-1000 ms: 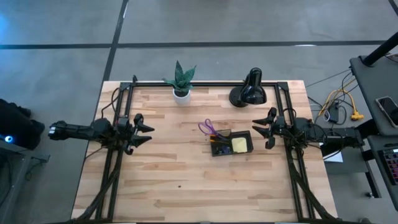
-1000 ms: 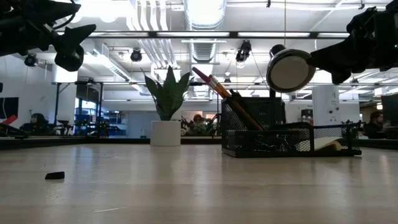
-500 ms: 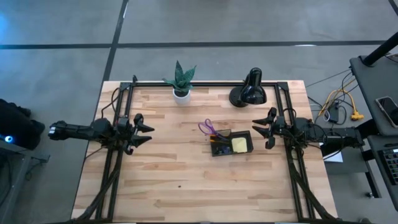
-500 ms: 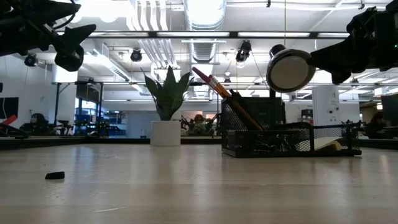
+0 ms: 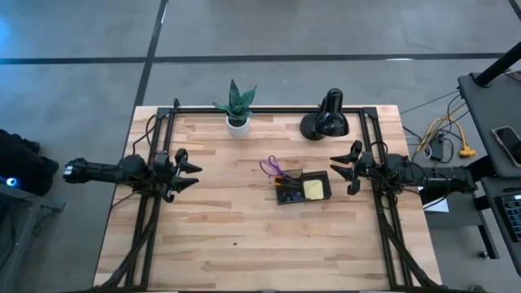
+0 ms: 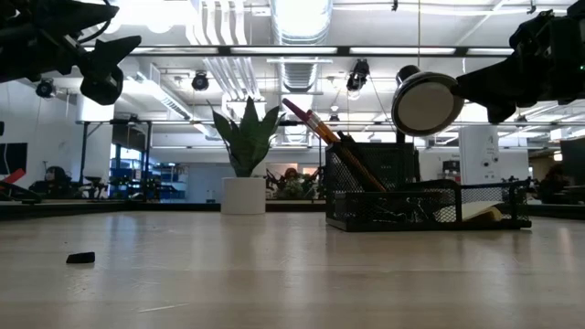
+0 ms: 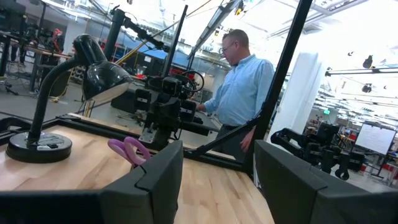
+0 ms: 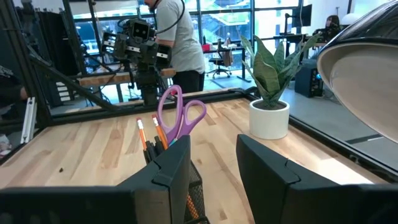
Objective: Pick and place office supplies into organizer
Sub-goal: Return to Home Position
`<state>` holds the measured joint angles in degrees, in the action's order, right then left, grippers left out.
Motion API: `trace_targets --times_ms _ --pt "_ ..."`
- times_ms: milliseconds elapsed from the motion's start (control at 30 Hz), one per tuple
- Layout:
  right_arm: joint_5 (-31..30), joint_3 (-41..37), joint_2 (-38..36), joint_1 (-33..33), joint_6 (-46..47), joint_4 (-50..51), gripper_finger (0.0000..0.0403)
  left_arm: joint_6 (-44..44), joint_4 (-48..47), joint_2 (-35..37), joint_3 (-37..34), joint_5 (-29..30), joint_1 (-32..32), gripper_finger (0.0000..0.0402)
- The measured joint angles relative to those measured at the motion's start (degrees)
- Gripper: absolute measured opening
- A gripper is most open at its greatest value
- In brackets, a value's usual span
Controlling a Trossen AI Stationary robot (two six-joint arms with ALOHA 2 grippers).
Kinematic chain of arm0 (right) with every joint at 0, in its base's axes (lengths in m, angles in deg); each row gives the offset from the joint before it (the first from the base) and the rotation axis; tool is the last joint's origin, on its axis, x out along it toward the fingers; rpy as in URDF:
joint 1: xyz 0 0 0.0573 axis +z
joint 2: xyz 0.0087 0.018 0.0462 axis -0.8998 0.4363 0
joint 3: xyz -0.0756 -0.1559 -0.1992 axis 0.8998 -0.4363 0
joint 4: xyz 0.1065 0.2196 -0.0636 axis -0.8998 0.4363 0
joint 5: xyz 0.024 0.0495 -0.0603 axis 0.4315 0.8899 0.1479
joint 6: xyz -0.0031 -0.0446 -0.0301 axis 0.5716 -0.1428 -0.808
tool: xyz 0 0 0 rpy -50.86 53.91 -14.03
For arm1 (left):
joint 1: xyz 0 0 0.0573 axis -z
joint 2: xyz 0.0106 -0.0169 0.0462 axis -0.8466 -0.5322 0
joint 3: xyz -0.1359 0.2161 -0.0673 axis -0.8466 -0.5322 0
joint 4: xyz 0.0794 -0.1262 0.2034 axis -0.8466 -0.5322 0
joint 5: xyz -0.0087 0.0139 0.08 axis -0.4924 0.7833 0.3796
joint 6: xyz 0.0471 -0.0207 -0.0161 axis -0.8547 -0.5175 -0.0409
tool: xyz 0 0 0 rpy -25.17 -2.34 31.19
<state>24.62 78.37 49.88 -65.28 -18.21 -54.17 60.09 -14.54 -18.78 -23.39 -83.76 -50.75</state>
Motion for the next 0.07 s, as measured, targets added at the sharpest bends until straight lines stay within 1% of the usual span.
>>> trace_targets --times_ms 67 --pt "0.0 0.0 0.0 0.0 0.02 0.02 0.0123 0.0 0.0 0.0 0.0 0.0 0.0 0.0182"
